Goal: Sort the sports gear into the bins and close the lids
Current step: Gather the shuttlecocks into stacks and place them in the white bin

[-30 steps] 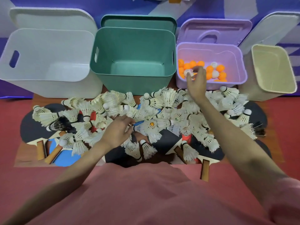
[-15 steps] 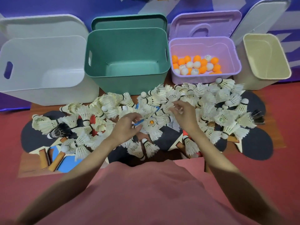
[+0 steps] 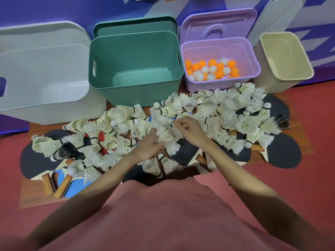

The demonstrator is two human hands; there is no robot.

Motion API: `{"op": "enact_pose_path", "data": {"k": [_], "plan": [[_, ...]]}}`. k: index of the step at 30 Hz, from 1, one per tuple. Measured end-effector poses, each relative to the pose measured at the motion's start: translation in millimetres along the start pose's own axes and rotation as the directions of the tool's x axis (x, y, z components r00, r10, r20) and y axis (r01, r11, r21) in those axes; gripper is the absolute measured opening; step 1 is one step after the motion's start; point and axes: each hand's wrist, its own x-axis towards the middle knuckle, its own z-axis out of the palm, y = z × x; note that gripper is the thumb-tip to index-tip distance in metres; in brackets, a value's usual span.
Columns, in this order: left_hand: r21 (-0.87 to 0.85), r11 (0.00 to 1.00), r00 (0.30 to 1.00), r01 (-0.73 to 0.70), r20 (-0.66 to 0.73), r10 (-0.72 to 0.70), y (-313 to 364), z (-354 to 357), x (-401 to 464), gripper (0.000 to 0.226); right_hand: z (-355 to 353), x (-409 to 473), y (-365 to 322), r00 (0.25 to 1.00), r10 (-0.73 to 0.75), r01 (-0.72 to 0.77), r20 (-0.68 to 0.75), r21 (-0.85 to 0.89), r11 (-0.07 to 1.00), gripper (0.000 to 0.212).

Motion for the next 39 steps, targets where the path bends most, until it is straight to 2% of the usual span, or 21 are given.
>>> {"op": "enact_pose_path", "data": {"k": [3, 6, 9, 11, 14, 17, 21, 23, 26, 29, 34, 36, 39], "plan": [[-0.037, 0.999, 0.995, 0.026, -0.090, -0.029, -7, -8, -6, 0.025, 0, 40, 8, 0.994, 0.070, -0.082, -0.089, -0.143, 0.986, 0.032], [-0.011, 0.999, 0.990, 0.045, -0.134, -0.046, -12, -16, -9, 0.033, 6, 74, 9, 0.981, 0.137, -0.166, -0.139, -0.223, 0.961, 0.043], [0.024, 0.998, 0.979, 0.059, -0.196, -0.054, -15, -22, -9, 0.033, 14, 97, 8, 0.985, 0.124, -0.159, -0.123, -0.344, 0.926, 0.035], [0.030, 0.997, 0.971, 0.067, -0.234, -0.058, -14, -25, -8, 0.031, 17, 103, 5, 0.985, 0.123, -0.160, -0.122, -0.362, 0.918, 0.016], [0.034, 0.997, 0.965, 0.065, -0.257, -0.054, -11, -28, -7, 0.023, 18, 101, 7, 0.978, 0.085, -0.155, -0.189, -0.397, 0.905, 0.049], [0.066, 0.996, 0.965, 0.060, -0.259, -0.041, -10, -28, -5, 0.021, 13, 79, -2, 0.959, -0.010, -0.086, -0.283, -0.324, 0.942, 0.047], [0.083, 0.994, 0.966, 0.075, -0.253, -0.052, -13, -28, -1, 0.021, 7, 29, -21, 0.891, -0.222, 0.179, -0.397, -0.143, 0.973, 0.033], [0.086, 0.993, 0.966, 0.078, -0.253, -0.054, -14, -27, 2, 0.021, 6, 8, -22, 0.907, -0.261, 0.242, -0.331, -0.100, 0.965, 0.031], [0.102, 0.994, 0.967, 0.036, -0.254, -0.009, -10, -26, 7, 0.024, 11, -6, -9, 0.957, -0.265, 0.248, -0.119, -0.141, 0.958, 0.024], [0.133, 0.990, 0.975, -0.046, -0.208, 0.073, -7, -25, 10, 0.038, 19, -10, 1, 0.960, -0.280, 0.276, -0.006, -0.157, 0.948, 0.026], [0.044, 0.986, 0.986, -0.162, -0.042, 0.163, -2, -13, 10, 0.062, 31, -23, -9, 0.940, -0.340, 0.340, 0.020, -0.065, 0.938, 0.019], [0.052, 0.984, 0.984, -0.167, -0.047, 0.170, 2, -11, 9, 0.068, 31, -26, -13, 0.944, -0.327, 0.328, 0.030, -0.034, 0.944, 0.021], [-0.032, 0.989, 0.984, -0.145, -0.112, 0.141, 5, -9, 9, 0.058, 26, -31, -14, 0.968, -0.252, 0.252, -0.014, -0.013, 0.968, 0.019]]}}
